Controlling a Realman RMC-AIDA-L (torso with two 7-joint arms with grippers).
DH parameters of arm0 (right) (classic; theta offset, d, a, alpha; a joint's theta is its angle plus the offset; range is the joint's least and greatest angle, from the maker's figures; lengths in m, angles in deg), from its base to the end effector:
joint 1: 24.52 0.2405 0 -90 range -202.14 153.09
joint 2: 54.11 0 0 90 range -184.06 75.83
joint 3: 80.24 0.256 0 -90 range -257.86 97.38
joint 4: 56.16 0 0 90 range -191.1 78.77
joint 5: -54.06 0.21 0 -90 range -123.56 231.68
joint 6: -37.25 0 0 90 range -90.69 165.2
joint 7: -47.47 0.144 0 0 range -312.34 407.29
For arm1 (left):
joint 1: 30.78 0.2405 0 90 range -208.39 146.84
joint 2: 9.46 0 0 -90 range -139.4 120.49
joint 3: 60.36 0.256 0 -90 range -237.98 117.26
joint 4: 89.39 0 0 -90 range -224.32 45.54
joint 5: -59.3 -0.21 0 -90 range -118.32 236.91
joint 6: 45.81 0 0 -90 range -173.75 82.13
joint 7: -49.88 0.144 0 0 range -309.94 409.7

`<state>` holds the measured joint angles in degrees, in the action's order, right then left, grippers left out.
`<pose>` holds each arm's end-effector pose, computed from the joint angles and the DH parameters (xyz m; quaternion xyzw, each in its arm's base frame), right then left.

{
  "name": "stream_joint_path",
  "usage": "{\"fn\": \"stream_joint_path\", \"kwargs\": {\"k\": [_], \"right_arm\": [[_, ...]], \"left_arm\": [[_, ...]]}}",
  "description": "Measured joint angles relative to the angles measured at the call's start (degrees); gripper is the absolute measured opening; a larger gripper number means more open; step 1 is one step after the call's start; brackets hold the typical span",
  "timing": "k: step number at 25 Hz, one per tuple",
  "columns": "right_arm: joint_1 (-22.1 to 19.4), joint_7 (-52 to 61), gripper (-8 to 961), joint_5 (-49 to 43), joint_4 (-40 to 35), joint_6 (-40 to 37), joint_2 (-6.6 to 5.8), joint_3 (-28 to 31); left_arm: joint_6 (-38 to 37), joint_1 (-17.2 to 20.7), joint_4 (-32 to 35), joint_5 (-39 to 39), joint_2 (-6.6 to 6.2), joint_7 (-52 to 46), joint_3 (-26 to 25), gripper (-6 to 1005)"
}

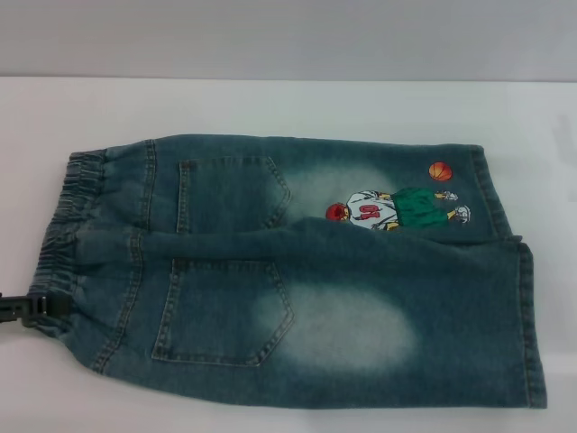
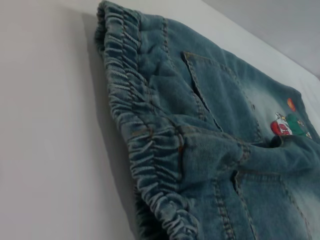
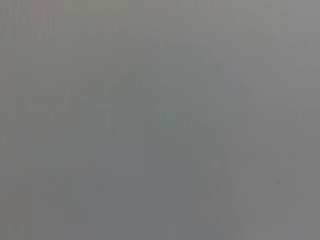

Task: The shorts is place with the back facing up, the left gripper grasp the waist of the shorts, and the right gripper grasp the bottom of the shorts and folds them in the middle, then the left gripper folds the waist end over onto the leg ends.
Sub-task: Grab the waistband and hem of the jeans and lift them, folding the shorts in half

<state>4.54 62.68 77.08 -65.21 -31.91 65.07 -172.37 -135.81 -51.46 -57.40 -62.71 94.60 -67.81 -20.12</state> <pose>0.3169 0.3652 0.0400 -0.5922 0.2391 0.3867 0.6652 -0.3773 0.2742 0.0831 -0.7804 -0.5976 -0.1391 0.1200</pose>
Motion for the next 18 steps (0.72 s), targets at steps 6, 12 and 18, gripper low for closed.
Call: {"fn": "stream_joint_path", "kwargs": {"k": [6, 12, 18], "right_arm": [[0.0, 0.0, 633, 0.0, 0.0, 0.1, 0.0, 0.1], [-0.1, 0.0, 633, 0.0, 0.0, 0.1, 0.03, 0.2], [-0.4, 0.1, 633, 0.0, 0.0, 0.1, 0.1, 0.3]], "left_arm": [[-0.9, 0.0, 0.6, 0.0, 0.09, 0.5, 0.1, 739], [-0.5, 0.9, 2.4, -0.1, 0.48, 0.7, -0.4, 667], [0.3, 1.2, 3.1, -0.1, 0.58, 0.3, -0.4, 418]]}}
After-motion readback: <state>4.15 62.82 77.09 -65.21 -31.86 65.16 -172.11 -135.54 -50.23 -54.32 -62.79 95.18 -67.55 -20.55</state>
